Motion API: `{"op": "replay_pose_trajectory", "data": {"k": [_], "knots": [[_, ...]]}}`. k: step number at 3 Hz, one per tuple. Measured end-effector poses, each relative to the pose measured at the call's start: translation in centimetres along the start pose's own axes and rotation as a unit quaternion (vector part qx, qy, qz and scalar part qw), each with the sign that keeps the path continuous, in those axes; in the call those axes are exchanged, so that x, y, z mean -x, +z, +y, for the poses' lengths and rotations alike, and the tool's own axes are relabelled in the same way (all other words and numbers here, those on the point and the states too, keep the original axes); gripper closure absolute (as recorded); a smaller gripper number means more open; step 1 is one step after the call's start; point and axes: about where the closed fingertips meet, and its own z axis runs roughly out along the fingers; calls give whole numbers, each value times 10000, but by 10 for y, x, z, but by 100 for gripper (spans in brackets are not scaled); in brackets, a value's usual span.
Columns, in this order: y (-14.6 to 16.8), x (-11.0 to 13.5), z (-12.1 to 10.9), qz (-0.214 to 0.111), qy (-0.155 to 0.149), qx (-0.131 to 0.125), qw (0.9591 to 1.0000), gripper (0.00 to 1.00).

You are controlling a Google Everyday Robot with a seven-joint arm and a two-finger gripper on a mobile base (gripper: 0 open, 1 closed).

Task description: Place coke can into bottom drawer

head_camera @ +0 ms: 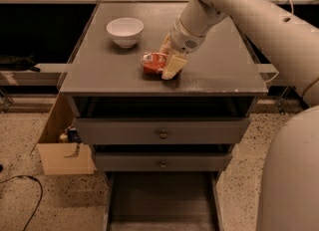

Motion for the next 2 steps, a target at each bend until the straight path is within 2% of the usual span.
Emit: {"op": "replay_pose_trajectory", "data": {"k": [1,2], "knots": [[0,0,0,0,0,0,10000,85],[0,0,0,0,0,1,10000,100]]}}
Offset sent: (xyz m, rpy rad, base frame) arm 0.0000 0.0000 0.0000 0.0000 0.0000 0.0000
